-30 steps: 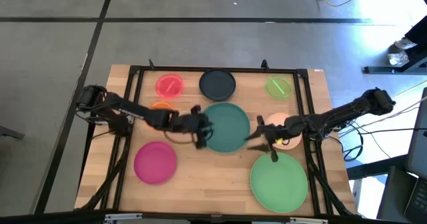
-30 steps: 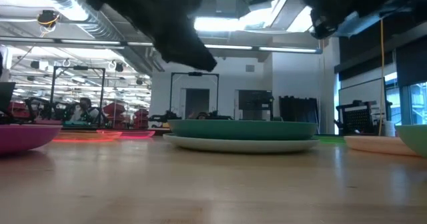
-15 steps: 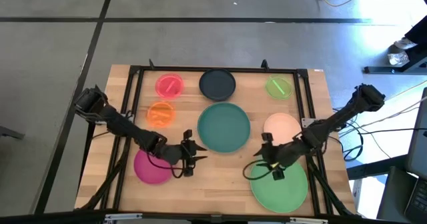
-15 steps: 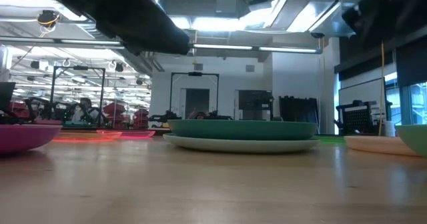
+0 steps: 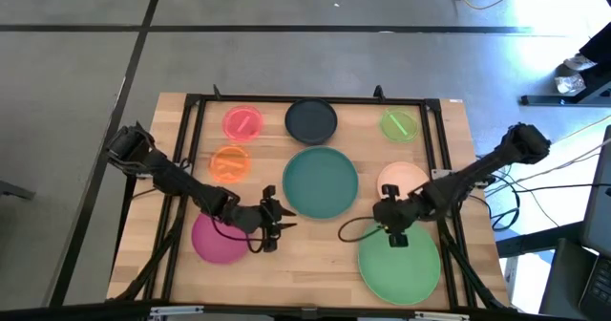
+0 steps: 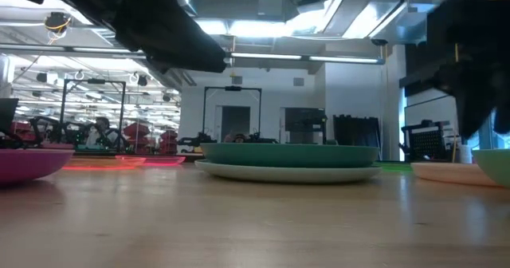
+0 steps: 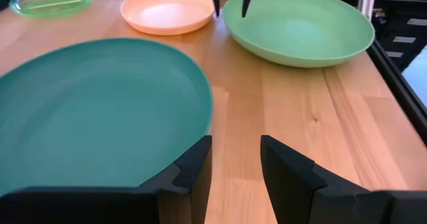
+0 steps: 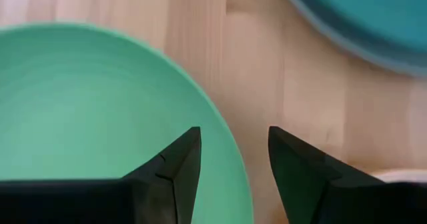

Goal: Stack plastic plates
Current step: Stack the light green plate on top of the dark green plate

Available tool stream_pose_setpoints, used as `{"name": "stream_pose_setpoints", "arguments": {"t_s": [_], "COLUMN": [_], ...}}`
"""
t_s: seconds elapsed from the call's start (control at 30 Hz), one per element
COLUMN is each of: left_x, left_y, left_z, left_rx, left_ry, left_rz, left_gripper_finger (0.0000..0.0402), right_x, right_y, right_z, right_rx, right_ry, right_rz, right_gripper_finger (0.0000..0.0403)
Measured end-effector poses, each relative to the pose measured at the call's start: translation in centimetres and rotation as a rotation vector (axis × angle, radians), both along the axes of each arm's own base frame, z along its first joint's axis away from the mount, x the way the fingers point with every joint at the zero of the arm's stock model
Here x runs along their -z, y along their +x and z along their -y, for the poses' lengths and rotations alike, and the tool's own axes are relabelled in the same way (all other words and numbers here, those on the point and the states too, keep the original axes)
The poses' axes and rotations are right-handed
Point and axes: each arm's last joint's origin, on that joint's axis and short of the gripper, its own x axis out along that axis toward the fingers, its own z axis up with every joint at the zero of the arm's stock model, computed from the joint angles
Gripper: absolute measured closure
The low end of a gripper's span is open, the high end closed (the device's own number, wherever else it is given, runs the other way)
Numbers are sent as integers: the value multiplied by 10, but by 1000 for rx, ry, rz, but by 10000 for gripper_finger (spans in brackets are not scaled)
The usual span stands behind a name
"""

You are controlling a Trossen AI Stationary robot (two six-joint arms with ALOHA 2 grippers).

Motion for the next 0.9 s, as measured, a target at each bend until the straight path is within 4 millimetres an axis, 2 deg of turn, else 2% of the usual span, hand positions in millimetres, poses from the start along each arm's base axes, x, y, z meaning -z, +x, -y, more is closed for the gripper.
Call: {"name": "stream_pose_setpoints", "arguments": {"t_s": [0.2, 0.6, 0.73, 0.9], "left_x": [0, 0, 0, 0], "left_y": [1, 0, 0, 1], "left_z": [-1, -1, -1, -1], "left_rx": [-4, -5, -11, -13], "left_ry": [-3, -7, -4, -3], "left_rz": [-1, -1, 0, 1], "left_gripper_finger": [282, 282, 282, 282], "right_x": [18, 33, 39, 44], "right_y": [-2, -6, -8, -10], "right_z": [10, 12, 12, 12], "right_rx": [-3, 2, -13, -24], "right_ry": [104, 116, 154, 170], "right_rz": [-43, -16, -1, -6], "right_gripper_finger": [237, 242, 276, 354]}}
